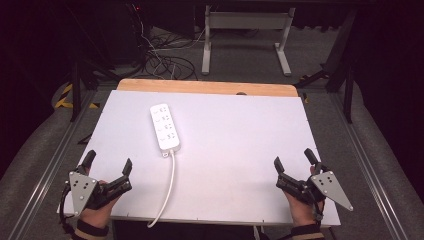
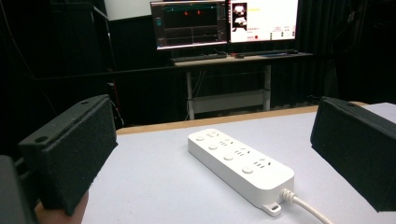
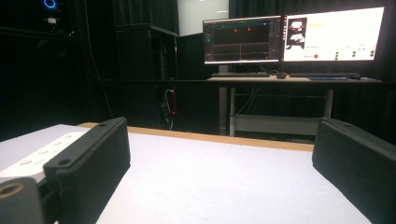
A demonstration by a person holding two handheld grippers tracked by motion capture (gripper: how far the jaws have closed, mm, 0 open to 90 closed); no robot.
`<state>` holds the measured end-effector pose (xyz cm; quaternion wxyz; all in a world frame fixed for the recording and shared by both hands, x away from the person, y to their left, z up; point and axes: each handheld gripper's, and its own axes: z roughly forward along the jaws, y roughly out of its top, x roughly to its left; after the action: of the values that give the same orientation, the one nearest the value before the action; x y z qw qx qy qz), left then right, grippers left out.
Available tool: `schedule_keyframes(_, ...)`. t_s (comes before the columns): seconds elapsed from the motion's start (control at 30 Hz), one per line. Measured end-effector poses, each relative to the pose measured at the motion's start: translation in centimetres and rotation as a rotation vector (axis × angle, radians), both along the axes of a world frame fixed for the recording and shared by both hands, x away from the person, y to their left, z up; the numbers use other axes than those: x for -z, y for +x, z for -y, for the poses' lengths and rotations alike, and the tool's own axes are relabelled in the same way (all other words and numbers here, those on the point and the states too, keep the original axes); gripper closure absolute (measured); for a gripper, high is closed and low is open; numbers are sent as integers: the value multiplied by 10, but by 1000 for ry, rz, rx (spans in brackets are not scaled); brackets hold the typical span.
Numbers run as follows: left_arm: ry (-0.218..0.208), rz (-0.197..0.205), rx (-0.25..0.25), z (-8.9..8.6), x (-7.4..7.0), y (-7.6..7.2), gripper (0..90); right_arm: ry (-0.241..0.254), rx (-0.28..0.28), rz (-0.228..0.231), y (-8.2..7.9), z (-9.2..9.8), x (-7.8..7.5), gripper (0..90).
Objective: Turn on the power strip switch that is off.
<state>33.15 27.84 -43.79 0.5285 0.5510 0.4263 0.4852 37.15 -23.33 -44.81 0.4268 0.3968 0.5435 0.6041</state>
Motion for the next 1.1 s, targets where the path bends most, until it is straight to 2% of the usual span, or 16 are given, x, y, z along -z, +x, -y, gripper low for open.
schedule_keyframes(0.5,-9,7,-9,-1,0,0,13,-9,-8,3,1,-1,1,44)
schedule_keyframes(0.6,-18,17,-17,-3,-1,0,16,-10,-6,4,0,-1,0,44)
schedule_keyframes(0.77,-28,13,-20,-5,-1,1,17,-16,-8,5,1,-2,1,34)
schedule_keyframes(1.1,-41,31,-4,-7,-5,1,3,-19,-12,21,-1,-2,0,13)
